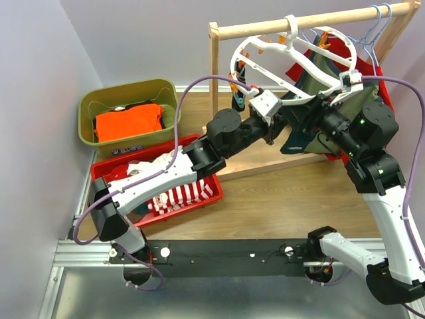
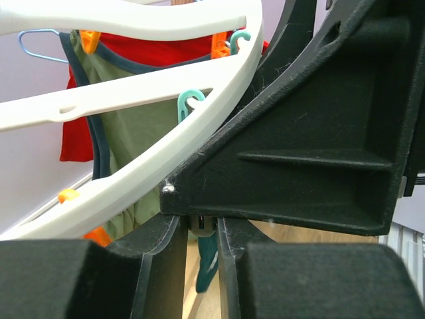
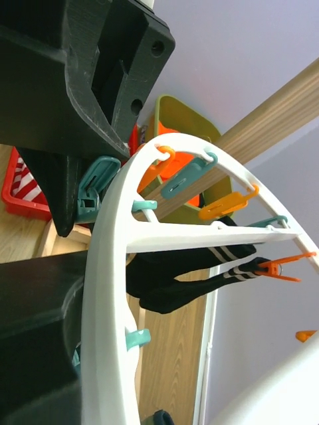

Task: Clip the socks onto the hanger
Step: Open the clamp at the hanger.

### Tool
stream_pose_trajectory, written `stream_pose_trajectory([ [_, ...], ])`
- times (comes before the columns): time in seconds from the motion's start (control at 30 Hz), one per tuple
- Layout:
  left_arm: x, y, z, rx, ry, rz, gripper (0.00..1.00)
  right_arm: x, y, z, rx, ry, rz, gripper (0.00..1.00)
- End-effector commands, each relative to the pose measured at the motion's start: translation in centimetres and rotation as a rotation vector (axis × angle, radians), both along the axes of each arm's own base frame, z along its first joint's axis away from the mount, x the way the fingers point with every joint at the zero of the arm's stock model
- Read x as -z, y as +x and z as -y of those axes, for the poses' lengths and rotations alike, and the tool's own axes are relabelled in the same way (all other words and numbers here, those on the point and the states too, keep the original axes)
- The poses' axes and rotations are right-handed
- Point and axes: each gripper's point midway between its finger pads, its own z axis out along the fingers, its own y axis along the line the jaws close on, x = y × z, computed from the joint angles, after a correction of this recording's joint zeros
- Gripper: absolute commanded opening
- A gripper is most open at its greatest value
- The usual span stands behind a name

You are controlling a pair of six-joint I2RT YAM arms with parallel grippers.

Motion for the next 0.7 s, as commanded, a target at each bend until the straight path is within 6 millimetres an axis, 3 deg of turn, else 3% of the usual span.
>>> stream_pose_trajectory([
  [0.0,0.6,-1.4,1.1,0.021,0.055,0.009,0.08,-0.5,0.7,0.1,0.018,-0.007,0.030,0.58],
  [0.2,0.8,-1.3,0.8,-0.004,0.071,0.004,0.13,0.4,0.7,0.9,0.055,-0.043,0.019,0.37],
  [0.3,0.9,-1.3,0.5,-0.011,0.072,0.000,0.28,0.7,0.7,1.1,0.064,-0.049,0.015,0.28],
  [0.43,0.4,-1.6,-0.5,-0.019,0.058,-0.007,0.54,1.1,0.8,1.1,0.067,-0.054,0.017,0.25],
  [0.57,-0.2,-2.6,-1.9,-0.010,0.019,-0.044,0.67,1.3,0.8,1.1,0.063,-0.052,0.018,0.22],
  [0.6,0.5,-2.8,-2.3,-0.011,0.027,-0.058,0.69,1.3,0.8,1.1,0.063,-0.054,0.018,0.22],
  [0.63,-0.5,-3.2,-3.4,-0.016,0.002,-0.060,0.73,1.3,0.8,1.0,0.060,-0.053,0.021,0.21],
  [0.67,-0.3,-3.5,-3.9,-0.019,0.006,-0.077,0.73,1.5,0.8,1.0,0.060,-0.056,0.018,0.21],
])
